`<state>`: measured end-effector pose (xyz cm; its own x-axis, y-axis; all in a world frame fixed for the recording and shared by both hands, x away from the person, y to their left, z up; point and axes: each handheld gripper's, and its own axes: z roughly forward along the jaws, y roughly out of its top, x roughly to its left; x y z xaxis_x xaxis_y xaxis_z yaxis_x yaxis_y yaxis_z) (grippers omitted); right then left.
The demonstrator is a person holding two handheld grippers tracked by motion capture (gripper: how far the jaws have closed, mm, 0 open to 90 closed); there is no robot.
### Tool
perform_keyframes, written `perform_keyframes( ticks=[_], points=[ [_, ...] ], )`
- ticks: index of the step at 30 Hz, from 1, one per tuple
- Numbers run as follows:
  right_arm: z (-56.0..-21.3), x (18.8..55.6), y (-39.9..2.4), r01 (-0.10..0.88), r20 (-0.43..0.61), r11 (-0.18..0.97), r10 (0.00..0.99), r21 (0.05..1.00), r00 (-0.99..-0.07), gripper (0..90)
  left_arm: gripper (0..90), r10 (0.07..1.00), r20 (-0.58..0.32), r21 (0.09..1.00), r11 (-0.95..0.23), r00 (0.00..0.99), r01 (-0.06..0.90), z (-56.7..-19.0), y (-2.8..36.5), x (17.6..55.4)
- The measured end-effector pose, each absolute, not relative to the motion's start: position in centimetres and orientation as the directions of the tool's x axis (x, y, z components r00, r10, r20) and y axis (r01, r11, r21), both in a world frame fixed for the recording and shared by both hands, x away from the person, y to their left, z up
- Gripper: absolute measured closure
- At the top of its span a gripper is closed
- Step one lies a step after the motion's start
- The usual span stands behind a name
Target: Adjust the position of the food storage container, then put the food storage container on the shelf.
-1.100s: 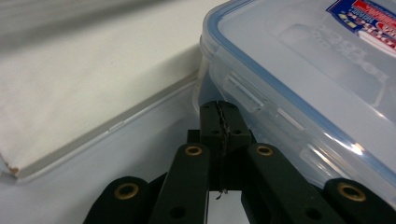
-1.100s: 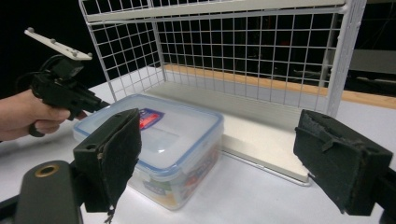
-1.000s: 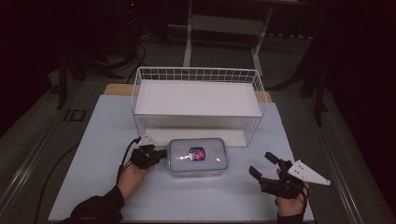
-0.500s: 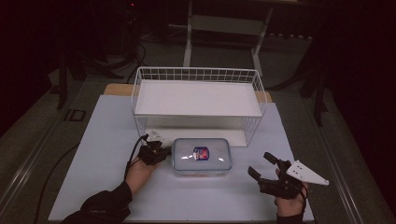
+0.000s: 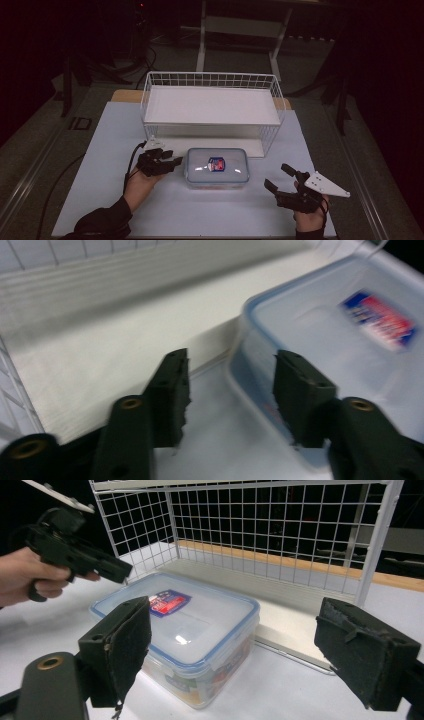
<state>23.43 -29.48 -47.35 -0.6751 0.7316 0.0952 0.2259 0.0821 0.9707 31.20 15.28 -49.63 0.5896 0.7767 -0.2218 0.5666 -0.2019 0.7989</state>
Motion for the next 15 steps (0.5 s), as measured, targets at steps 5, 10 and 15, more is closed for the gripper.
perform_keyframes(
  ticks=[5,10,15],
  points=[
    [-47.4,23.6,-29.2,0.23,0.092,0.092,0.726,0.969,-0.681,14.8,23.3,0.731,-0.286,0.811,-0.159,0.619,0.563,-48.3,15.6,30.2],
    [-47.4,23.6,-28.8,0.23,0.086,0.104,0.722,0.967,-0.686,14.9,8.9,0.701,-0.321,0.808,-0.148,0.636,0.571,-47.6,14.8,29.7],
    [-47.3,23.7,-27.9,0.221,0.062,0.135,0.709,0.966,-0.702,14.8,3.4,0.67,-0.358,0.784,-0.163,0.651,0.599,-47.6,14.0,30.6]
  ],
)
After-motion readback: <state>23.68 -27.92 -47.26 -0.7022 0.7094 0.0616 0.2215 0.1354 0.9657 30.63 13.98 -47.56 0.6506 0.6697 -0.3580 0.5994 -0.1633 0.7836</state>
